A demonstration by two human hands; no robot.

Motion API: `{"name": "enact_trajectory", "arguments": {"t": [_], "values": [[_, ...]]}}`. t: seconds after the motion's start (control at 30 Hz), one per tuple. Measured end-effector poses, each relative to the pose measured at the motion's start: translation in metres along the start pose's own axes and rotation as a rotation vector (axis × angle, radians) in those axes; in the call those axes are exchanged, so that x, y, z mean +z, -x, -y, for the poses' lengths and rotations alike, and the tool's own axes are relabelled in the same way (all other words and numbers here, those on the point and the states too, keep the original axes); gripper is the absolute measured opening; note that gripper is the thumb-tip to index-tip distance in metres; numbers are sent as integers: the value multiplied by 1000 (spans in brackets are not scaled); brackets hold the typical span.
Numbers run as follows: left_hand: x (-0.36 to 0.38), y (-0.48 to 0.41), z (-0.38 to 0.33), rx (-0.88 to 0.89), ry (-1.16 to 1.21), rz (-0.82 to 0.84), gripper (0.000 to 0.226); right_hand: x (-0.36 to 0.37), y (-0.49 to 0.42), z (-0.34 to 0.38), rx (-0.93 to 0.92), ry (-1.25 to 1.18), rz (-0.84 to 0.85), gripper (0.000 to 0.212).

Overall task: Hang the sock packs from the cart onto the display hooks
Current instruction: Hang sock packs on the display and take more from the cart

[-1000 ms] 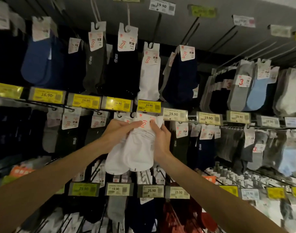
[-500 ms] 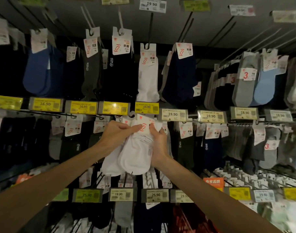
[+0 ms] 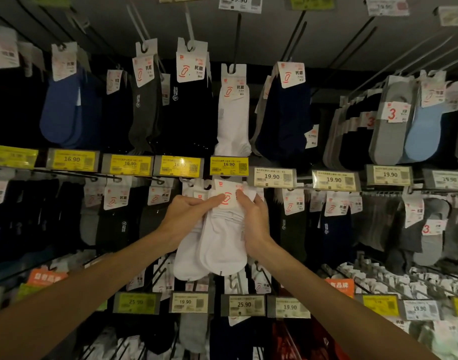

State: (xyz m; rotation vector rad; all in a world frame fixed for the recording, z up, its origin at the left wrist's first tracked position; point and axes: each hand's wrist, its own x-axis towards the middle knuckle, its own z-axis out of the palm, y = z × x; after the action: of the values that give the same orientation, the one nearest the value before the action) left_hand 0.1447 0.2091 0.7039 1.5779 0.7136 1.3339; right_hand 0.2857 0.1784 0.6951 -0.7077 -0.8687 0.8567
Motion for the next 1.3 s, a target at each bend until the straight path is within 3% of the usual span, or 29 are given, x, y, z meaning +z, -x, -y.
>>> {"name": "enact_trajectory", "arguments": {"t": [0.13, 0.33, 0.57, 0.67, 0.8, 0.87, 0.97, 1.03, 1.1, 1.17, 1.3], "values": [[7, 1, 3, -25, 64, 16, 22, -5, -1, 2, -40, 25, -12, 21], [8, -10, 10, -101, 44, -56, 35, -2, -6, -4, 11, 27, -74, 27], [-8, -23, 30, -65, -270, -196, 37, -5, -26, -19, 31, 136, -111, 21], [-18, -22, 36, -43, -354, -216, 24, -9, -45, -32, -4, 304, -160, 37], [-29, -22, 41, -50, -377, -248, 26, -11, -57, -45, -50, 381, -195, 60], [-33, -21, 44, -61, -359, -262, 27, -10, -57, -53, -135, 423, -229, 61], [-35, -19, 46, -49, -351, -258, 23, -15, -43, -64, -497, 714, -246, 42], [-35, -19, 48, -43, -351, -256, 19, -24, -37, -71, -853, 946, -80, 36], [-36, -19, 50, -49, -349, -248, 15, -35, -43, -82, -1071, 1280, 189, 39], [-37, -21, 52, -45, -353, -248, 13, -37, -56, -94, -1054, 1594, 334, 51], [-39, -21, 53, -21, -319, -315, 14, -27, -79, -97, -601, 1802, 384, 72]]}}
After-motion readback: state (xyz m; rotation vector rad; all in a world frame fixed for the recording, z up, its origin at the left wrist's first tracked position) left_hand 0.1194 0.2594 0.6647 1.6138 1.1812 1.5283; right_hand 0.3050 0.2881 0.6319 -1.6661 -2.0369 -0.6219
